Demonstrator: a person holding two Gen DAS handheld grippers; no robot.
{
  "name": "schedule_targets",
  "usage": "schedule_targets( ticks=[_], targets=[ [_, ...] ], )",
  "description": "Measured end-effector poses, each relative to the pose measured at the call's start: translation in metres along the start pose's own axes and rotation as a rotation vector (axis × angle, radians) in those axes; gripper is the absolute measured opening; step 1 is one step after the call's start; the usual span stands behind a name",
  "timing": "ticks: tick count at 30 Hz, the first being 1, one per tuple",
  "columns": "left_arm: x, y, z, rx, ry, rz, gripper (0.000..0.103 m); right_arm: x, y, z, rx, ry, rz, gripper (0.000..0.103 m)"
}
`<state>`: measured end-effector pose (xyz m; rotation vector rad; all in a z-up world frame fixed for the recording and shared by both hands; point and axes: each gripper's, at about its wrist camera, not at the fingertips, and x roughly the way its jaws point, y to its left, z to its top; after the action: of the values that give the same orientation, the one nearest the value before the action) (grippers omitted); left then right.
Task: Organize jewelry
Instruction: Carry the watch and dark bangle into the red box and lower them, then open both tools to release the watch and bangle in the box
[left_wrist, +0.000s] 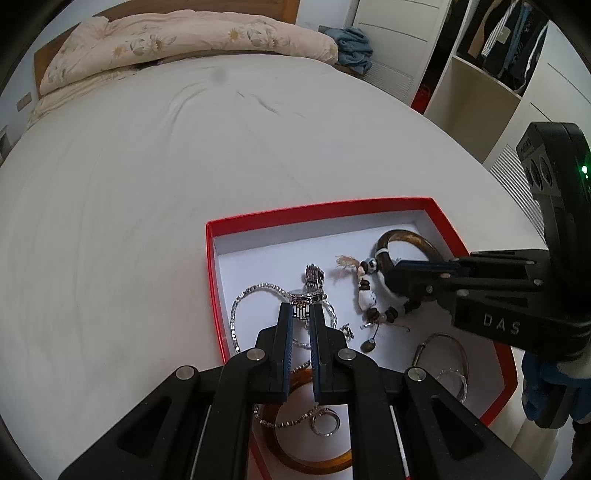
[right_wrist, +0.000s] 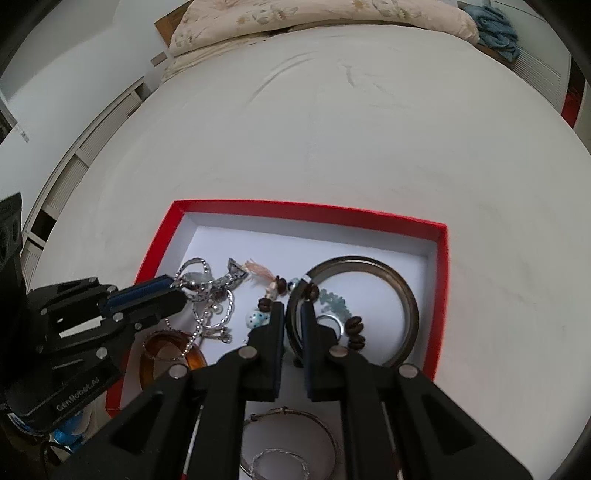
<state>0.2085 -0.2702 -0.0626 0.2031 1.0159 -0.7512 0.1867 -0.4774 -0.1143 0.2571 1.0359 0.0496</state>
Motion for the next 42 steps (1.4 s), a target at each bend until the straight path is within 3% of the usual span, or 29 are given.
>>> schedule_targets(
  ticks=[15,17,22,30,42],
  targets=[
    [0.005,0.003,-0.011,-0.01,0.031,0.017,0.009,-0.002,-0.001,-0.004,0.008,0.007,-0.014,0.012],
    [0.004,0.003,-0.012,-0.007,0.033,0.021,0.011,-0.002,-0.002,-0.005,0.012,0.008,-0.019,0.016],
    [0.0,0.006,-0.013,-0.011,0.03,0.028,0.027,-0.007,-0.001,-0.008,0.012,-0.003,-0.032,0.029],
    [-0.006,-0.001,-0.014,0.001,0.023,0.031,0.04,-0.02,-0.002,-0.014,0.021,-0.016,-0.06,0.036],
    [-0.021,-0.001,-0.012,0.001,-0.014,0.083,0.042,-0.048,-0.004,-0.023,0.047,-0.053,-0.115,0.038]
  ],
)
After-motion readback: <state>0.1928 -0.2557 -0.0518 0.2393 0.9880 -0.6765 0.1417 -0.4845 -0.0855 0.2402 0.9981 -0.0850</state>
